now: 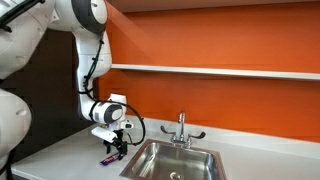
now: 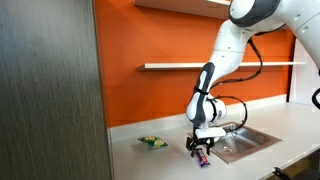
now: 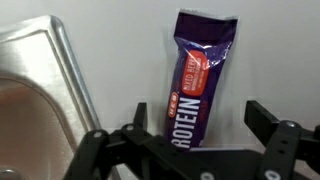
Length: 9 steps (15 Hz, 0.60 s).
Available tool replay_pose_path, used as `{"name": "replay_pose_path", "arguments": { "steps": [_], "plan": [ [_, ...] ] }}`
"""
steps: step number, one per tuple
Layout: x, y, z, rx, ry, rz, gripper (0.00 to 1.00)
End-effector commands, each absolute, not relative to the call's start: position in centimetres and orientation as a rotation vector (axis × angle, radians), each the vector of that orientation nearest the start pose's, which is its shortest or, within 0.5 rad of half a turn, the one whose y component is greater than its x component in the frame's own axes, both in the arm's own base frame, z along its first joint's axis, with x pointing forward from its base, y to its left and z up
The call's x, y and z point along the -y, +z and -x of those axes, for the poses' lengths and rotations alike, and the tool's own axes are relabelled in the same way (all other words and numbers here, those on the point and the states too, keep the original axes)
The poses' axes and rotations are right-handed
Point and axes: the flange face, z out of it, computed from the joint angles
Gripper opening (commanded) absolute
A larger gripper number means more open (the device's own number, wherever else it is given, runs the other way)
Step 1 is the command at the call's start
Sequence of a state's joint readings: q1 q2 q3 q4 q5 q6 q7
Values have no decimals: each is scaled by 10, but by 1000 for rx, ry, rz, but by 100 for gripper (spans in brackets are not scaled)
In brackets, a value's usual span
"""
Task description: Put the blue snack packet on the bottom shelf
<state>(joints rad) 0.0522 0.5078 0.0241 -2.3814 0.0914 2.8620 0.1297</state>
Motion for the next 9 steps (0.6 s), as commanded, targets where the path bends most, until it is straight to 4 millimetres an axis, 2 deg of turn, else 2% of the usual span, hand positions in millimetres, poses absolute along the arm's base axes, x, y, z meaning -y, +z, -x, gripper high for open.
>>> {"name": "replay_pose_path", "arguments": {
  "steps": [1,7,9],
  "plan": [
    [-28,109,-490,-206,81,3096,81],
    [-27,107,-489,-209,89,3091,33],
    [-23,108,-489,-224,90,3090,21]
  ]
}}
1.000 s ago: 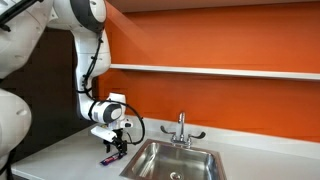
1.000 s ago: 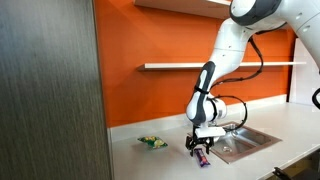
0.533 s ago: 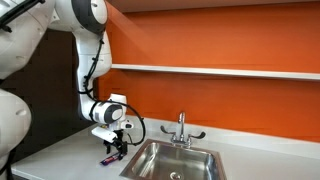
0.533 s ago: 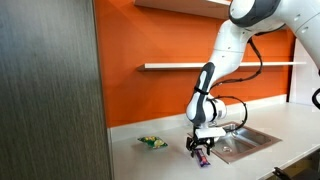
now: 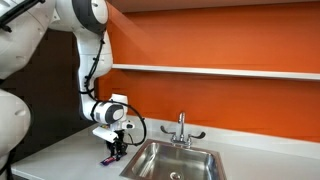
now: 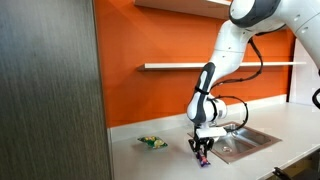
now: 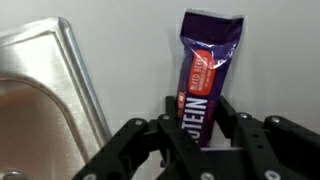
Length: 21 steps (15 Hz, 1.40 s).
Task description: Put the blue snack packet on the bottom shelf
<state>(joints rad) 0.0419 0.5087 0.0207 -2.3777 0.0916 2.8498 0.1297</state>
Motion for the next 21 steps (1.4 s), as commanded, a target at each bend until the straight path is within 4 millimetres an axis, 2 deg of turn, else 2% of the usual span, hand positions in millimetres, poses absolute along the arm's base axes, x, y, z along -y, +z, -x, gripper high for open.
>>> {"name": "replay_pose_path", "arguments": {
  "steps": [1,5,9,16,21],
  "plan": [
    [-22,109,-489,-229,96,3090,14],
    [-23,112,-489,-226,92,3095,13],
    [-28,132,-489,-219,70,3111,13],
    [-52,199,-481,-162,28,3132,13],
    [-80,254,-455,-124,30,3146,13]
  ]
}}
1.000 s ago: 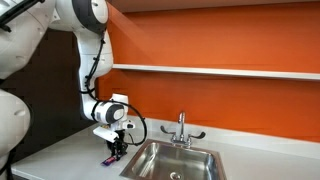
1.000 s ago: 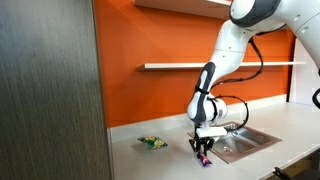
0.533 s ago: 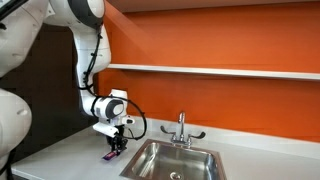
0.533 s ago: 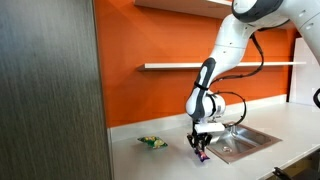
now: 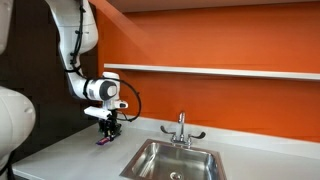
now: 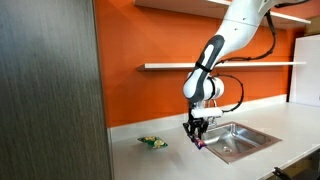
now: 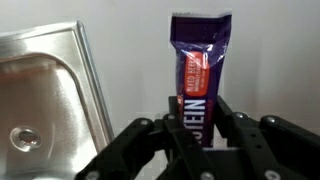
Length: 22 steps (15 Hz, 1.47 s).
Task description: Put the blue snack packet on the bottom shelf
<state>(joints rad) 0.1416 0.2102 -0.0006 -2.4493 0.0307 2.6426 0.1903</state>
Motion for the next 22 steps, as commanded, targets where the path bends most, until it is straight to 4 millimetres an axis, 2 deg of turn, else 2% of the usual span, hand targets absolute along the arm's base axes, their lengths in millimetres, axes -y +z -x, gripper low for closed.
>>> {"name": "replay_pose_path", "arguments": {
  "steps": [1,6,12,18,22],
  "plan": [
    [-85,266,-449,-118,26,3148,13],
    [-117,343,-419,-110,-60,3161,13],
    [-135,437,-392,-108,-270,3180,13],
    [-134,517,-378,-113,-524,3197,13],
    [-121,567,-390,-129,-685,3203,13]
  ]
}}
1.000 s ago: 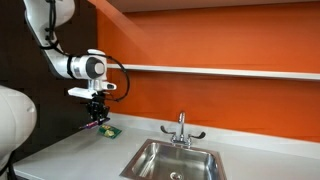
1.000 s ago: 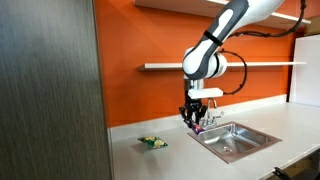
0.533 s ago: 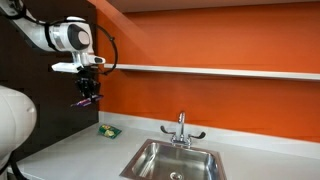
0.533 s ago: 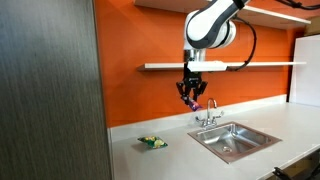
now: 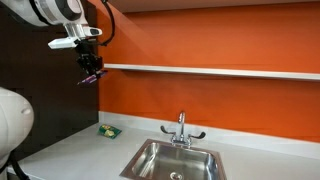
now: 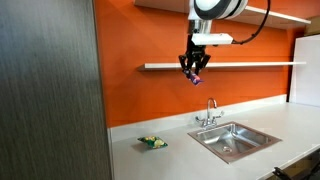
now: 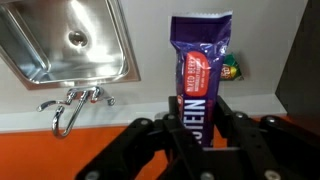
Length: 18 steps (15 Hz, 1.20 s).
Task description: Put the blue snack packet on the bottom shelf
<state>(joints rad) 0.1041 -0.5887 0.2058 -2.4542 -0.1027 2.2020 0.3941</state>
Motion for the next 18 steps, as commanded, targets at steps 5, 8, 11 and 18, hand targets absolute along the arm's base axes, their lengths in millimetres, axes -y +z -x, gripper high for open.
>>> {"name": "replay_pose_path", "arguments": {
  "steps": [5,8,11,18],
  "plan": [
    [-110,609,-422,-121,-803,3222,13],
    [-109,626,-444,-100,-836,3220,13],
    [-109,637,-468,-70,-849,3224,13],
    [-110,651,-524,-14,-765,3221,13]
  ]
}}
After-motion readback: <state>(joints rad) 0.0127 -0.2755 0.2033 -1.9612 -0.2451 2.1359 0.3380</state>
